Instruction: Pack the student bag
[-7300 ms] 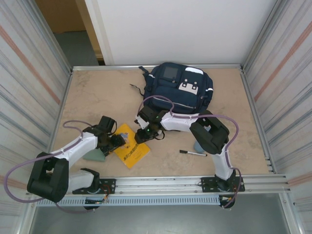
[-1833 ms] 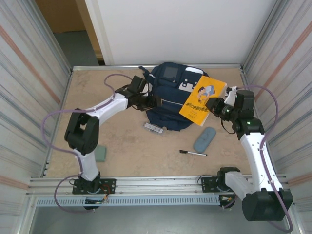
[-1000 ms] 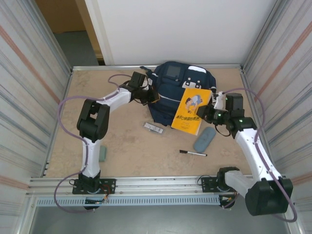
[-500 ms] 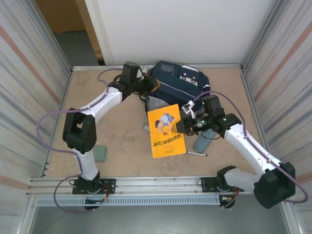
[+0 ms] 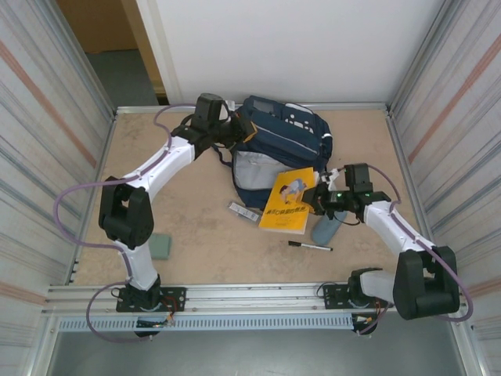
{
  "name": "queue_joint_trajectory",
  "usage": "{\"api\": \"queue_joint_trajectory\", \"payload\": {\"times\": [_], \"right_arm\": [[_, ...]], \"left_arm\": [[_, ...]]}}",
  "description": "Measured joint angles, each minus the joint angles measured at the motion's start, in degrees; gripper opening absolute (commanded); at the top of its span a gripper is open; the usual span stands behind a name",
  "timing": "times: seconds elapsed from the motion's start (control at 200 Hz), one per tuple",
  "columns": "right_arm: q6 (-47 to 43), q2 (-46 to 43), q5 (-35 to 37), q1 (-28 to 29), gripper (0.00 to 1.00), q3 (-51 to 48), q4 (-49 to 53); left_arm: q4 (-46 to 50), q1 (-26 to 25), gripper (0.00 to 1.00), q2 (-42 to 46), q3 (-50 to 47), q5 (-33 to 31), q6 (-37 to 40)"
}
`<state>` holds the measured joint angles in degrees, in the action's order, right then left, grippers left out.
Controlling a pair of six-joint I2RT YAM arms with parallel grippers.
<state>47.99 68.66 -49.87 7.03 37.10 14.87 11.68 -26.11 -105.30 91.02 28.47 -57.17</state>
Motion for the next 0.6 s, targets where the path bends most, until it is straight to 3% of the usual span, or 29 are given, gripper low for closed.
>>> {"api": "queue_joint_trajectory", "payload": {"times": [0.18, 0.391, 0.601], "right_arm": [[9.2, -1.9, 4.1, -0.6, 0.0, -4.1, -9.9], [19.0, 1.9, 5.6, 1.4, 0.0, -4.0, -19.2], [20.6, 2.7, 7.0, 5.5, 0.0, -3.8, -19.4]], "left_arm": [[-0.3, -0.6, 0.0, 0.0, 0.0, 0.4, -0.3], [-0.4, -1.4, 0.0, 0.0, 0.0, 0.0, -0.3], [0.1, -1.7, 0.0, 0.0, 0.6, -0.9, -0.7]]}}
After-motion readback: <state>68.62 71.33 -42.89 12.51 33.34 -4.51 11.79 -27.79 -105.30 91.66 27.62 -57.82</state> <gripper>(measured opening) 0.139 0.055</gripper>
